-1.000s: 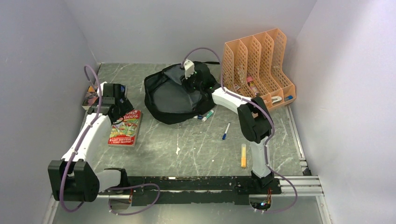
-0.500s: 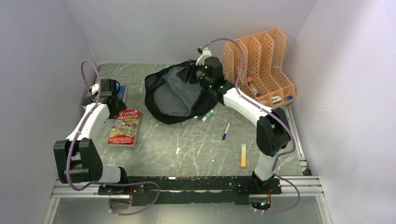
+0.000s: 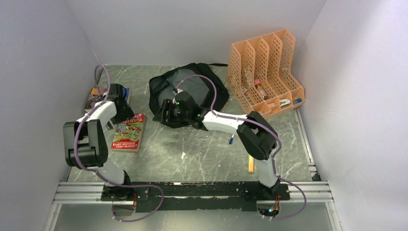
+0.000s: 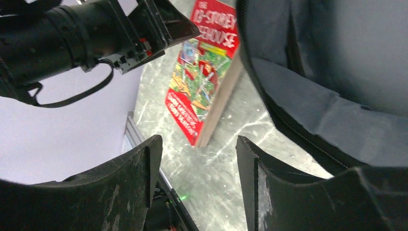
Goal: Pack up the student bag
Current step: Pick up the book from the center of the board.
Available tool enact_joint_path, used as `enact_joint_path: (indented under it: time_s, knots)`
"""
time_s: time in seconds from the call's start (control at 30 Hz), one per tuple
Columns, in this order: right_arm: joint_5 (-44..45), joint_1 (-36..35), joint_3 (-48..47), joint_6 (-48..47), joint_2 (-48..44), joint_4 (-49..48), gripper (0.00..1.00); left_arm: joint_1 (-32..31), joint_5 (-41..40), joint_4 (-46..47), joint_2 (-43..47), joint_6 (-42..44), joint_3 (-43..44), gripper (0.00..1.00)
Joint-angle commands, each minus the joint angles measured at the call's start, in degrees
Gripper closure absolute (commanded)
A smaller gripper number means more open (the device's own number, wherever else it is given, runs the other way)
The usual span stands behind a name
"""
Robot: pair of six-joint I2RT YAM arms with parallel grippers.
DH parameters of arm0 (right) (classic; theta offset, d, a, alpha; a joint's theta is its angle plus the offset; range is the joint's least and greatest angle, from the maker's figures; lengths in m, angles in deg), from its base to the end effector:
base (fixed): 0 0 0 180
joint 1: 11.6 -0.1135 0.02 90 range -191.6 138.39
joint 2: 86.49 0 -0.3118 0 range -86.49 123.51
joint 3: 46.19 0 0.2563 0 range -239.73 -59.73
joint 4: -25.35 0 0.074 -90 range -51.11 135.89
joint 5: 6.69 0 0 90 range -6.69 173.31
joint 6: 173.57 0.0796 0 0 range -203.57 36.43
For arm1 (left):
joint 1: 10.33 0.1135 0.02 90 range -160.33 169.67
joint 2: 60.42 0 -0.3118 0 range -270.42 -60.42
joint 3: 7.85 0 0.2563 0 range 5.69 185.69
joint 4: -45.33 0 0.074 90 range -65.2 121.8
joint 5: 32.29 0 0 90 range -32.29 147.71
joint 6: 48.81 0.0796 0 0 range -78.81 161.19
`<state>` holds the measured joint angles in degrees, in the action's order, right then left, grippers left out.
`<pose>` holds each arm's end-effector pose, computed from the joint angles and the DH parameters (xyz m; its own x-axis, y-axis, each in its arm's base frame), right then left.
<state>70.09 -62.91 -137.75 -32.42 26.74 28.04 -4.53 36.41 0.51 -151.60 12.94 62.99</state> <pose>0.3103 0.4166 0.2429 -0.8549 0.1453 -0.4980 -0.3575 0.5305 0.7686 0.3244 0.0620 0.2017 -0.6789 -0.5122 -0.5261 -0.6440 0.7595 0.0915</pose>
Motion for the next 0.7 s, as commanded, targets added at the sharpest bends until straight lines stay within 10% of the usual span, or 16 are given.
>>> enact_joint_path:
  time_s: [0.0,0.67]
  knots:
    - [1.15,-0.14,1.07,2.90,2.33,-0.21,0.38,0.61,6.51,3.53,-2.85,1.84,-0.77,0.09]
    - [2.90,-4.49,0.23,1.26,8.25,3.55,0.32,0.46,23.44,4.92,5.84,-1.55,-13.80,0.17]
